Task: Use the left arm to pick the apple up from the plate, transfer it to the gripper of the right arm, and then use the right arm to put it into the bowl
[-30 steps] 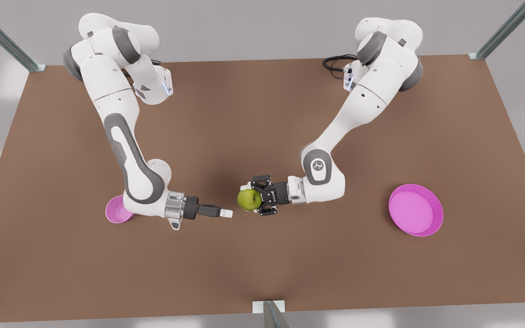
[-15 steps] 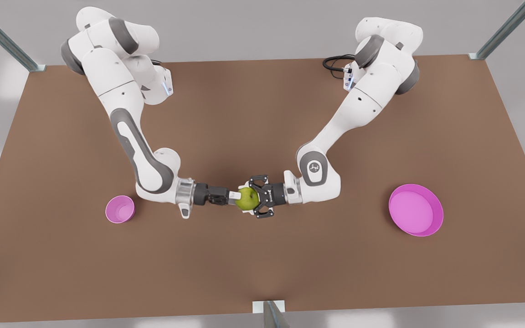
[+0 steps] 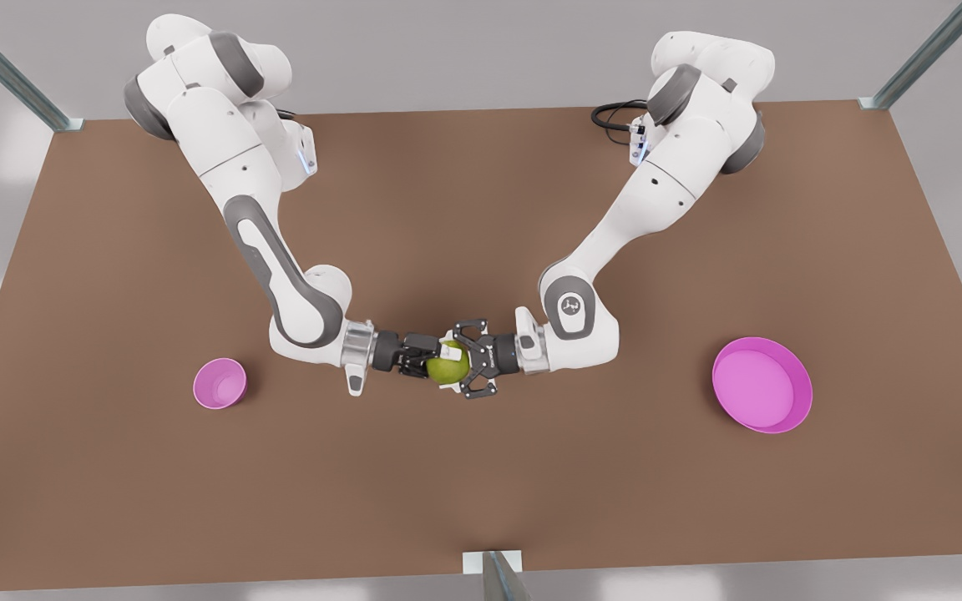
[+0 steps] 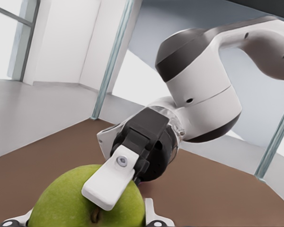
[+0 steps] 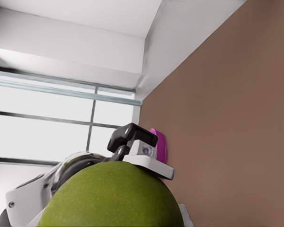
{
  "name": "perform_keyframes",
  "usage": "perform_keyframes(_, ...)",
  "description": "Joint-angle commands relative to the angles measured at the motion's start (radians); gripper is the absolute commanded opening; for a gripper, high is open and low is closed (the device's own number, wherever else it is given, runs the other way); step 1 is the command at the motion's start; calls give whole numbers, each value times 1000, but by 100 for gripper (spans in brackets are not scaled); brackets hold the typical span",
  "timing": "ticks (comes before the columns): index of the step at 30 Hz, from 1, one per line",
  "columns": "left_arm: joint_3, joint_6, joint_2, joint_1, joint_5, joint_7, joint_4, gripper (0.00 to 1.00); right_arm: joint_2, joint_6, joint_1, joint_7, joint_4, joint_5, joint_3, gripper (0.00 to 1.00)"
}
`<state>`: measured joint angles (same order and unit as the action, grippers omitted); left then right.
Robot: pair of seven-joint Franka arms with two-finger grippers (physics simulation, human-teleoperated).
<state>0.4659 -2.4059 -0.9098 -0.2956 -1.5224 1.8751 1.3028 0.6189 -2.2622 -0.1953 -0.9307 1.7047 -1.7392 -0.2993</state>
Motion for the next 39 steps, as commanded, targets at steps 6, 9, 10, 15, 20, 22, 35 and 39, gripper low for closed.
perform_keyframes(6,0,4,2,3,7,114,6,100,-5,-22,2,-120,0,3,0,69)
perform_keyframes(9,-4,5,3,16,24,118,19,100,-10,-17,5,-123,6,4,0,69)
perform_keyframes(10,-4,5,5,21,30,118,23,100,-11,-17,7,-125,6,4,0,69)
perform_keyframes(15,-4,19,14,72,33,147,88,100,-41,-7,30,-126,47,7,0,69)
perform_keyframes(20,-6,309,196,383,755,-502,217,100,-70,161,158,-119,130,142,0,69)
perform_keyframes(22,-9,427,269,463,993,-730,216,100,-68,237,223,-119,147,221,0,69)
perform_keyframes(35,-512,835,816,168,1519,-1913,185,100,-45,500,566,-122,153,541,8,69)
perform_keyframes(39,-509,838,690,181,1524,-1913,52,100,-45,553,672,-120,141,633,11,69)
